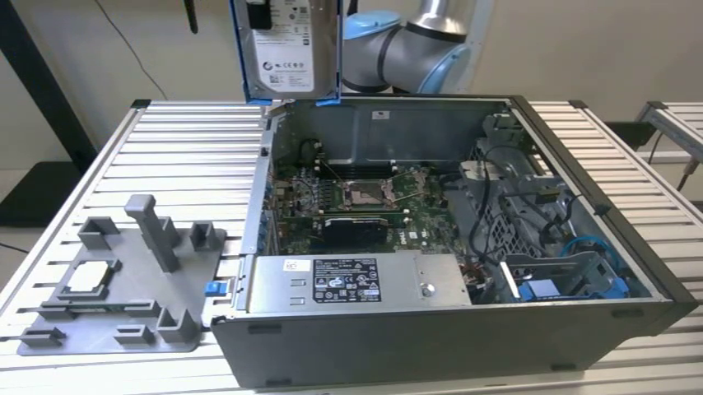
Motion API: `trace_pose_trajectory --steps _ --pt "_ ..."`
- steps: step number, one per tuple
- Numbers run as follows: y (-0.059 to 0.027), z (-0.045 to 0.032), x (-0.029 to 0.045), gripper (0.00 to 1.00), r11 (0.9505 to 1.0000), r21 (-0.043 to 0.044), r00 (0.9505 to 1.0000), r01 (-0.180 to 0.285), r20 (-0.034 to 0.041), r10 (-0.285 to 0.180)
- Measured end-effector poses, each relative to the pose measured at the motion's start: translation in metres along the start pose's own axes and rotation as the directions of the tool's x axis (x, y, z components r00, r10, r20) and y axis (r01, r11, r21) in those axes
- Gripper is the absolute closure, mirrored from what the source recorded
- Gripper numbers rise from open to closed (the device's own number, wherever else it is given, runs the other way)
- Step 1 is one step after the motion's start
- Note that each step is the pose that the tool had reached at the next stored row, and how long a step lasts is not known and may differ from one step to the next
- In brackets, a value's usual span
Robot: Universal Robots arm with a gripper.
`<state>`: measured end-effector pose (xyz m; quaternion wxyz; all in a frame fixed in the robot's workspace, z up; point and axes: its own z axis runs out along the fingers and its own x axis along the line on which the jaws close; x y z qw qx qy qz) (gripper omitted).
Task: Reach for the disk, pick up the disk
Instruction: 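Pick up the disk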
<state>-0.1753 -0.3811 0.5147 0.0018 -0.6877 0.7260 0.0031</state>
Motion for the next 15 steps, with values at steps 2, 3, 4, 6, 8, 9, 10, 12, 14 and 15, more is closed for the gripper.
trace_pose_trajectory --steps 2,3,4,6,8,9,10,12,14,15 --pt "-0.0054 0.0000 -0.0003 1.00 1.0000 0.0000 1.0000 0.000 0.0000 0.000" --pt "-0.0078 0.0000 -0.0005 1.00 1.0000 -0.0001 1.0000 0.000 0.0000 0.000" --pt "-0.0106 0.0000 -0.0007 1.00 1.0000 0.0000 1.0000 0.000 0.0001 0.000" --pt "-0.0162 0.0000 -0.0011 1.00 1.0000 -0.0002 1.0000 0.000 0.0000 0.000" --pt "-0.0214 0.0000 -0.0014 1.00 1.0000 -0.0002 1.0000 0.000 0.0000 0.000" --pt "-0.0239 -0.0001 -0.0015 1.00 1.0000 -0.0003 1.0000 0.000 -0.0001 0.000" --pt "-0.0263 0.0000 -0.0017 1.00 1.0000 -0.0002 1.0000 0.000 0.0000 0.000" --pt "-0.0312 0.0000 -0.0020 1.00 1.0000 -0.0002 1.0000 0.000 0.0000 0.000" --pt "-0.0363 0.0000 -0.0023 1.00 1.0000 -0.0002 1.0000 0.000 0.0000 0.000" --pt "-0.0390 -0.0001 -0.0025 1.00 1.0000 -0.0003 1.0000 0.000 0.0000 0.000"
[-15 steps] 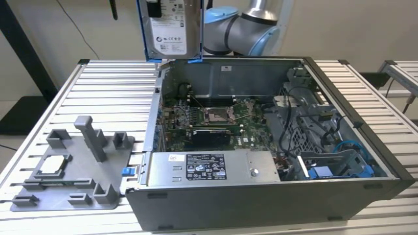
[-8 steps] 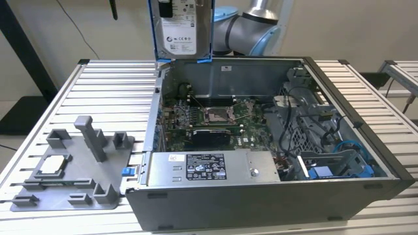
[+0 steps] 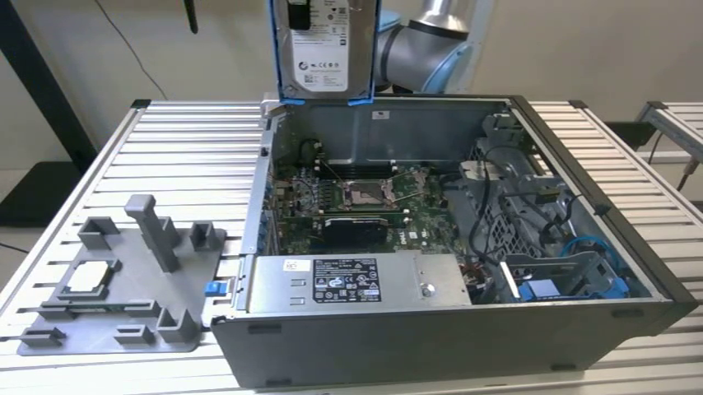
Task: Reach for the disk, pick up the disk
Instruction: 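Pick up the disk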
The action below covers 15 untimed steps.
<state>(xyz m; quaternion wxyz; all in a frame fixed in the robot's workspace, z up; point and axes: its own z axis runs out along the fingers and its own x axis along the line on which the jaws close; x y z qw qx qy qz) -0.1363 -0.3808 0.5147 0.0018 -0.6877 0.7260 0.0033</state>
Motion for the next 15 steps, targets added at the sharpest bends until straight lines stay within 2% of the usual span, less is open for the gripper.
trace_pose_trajectory --steps 15 --pt "-0.0354 -0.0001 -0.0023 1.00 1.0000 -0.0001 1.0000 0.000 0.0000 0.000"
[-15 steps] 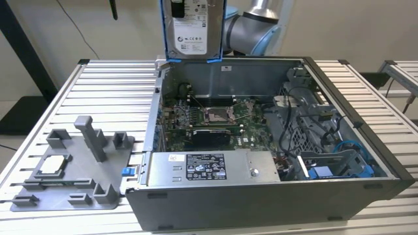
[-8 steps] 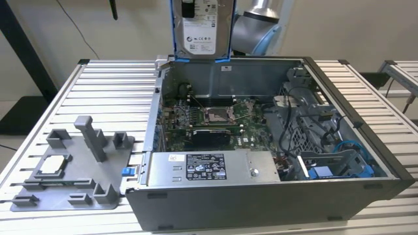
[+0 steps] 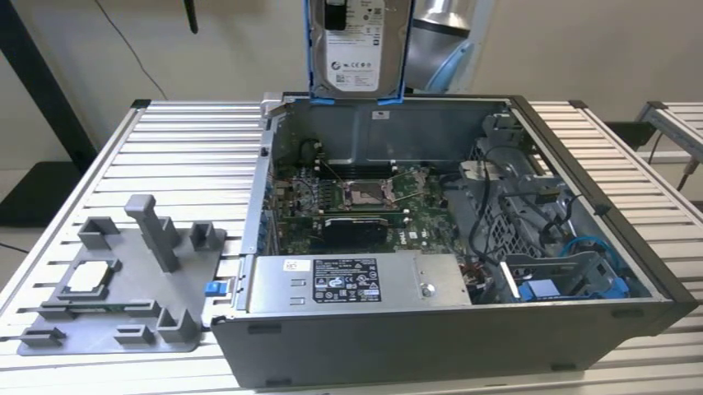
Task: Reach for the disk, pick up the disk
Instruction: 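Pick up the disk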
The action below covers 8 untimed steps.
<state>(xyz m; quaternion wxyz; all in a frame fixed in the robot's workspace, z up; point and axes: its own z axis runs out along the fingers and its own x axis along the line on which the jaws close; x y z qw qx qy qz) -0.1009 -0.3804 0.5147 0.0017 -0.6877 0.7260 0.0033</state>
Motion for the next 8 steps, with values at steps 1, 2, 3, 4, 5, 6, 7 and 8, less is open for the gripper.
trace_pose_trajectory --steps 1,2,3,4,5,6,7,8 --pt "-0.0023 0.0000 -0.0001 1.00 1.0000 0.0000 1.0000 0.000 0.0000 0.000" --pt "-0.0046 0.0000 -0.0003 1.00 1.0000 -0.0001 1.0000 0.000 -0.0001 0.000" --pt "-0.0068 0.0000 -0.0004 1.00 1.0000 0.0000 1.0000 0.000 0.0001 0.000" --pt "-0.0091 0.0000 -0.0006 1.00 1.0000 0.0000 1.0000 0.000 0.0000 0.000" --pt "-0.0114 0.0000 -0.0007 1.00 1.0000 -0.0001 1.0000 0.000 -0.0001 0.000" --pt "-0.0135 -0.0001 -0.0009 1.00 1.0000 -0.0001 1.0000 0.000 -0.0001 0.000" --pt "-0.0159 0.0000 -0.0010 1.00 1.0000 0.0000 1.0000 0.000 0.0000 0.000" --pt "-0.0181 -0.0001 -0.0012 1.00 1.0000 -0.0001 1.0000 0.000 -0.0001 0.000"
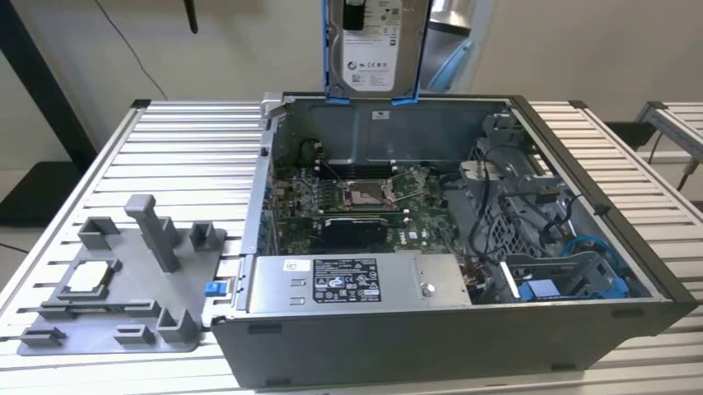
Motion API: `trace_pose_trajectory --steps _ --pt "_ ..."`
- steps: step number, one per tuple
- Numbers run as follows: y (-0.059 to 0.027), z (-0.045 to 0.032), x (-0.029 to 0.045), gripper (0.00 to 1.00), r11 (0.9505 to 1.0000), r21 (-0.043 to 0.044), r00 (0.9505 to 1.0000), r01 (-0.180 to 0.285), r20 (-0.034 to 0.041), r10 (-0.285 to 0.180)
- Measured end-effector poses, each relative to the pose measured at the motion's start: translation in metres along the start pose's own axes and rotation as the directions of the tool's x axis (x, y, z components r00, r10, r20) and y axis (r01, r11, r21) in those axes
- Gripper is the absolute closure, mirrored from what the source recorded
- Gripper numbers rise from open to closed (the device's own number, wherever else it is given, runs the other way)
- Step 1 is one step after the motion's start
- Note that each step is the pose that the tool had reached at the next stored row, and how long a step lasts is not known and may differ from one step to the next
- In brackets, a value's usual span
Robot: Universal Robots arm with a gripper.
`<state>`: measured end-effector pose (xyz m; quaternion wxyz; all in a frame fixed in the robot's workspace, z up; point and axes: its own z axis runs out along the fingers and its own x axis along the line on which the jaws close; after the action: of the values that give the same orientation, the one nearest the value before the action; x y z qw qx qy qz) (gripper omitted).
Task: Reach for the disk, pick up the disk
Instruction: 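Pick up the disk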
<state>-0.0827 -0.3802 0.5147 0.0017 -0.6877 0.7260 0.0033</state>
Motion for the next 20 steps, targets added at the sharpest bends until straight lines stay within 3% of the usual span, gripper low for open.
trace_pose_trajectory --steps 20 --pt "-0.0482 -0.0001 -0.0032 1.00 1.0000 -0.0003 1.0000 0.000 0.0000 0.000"
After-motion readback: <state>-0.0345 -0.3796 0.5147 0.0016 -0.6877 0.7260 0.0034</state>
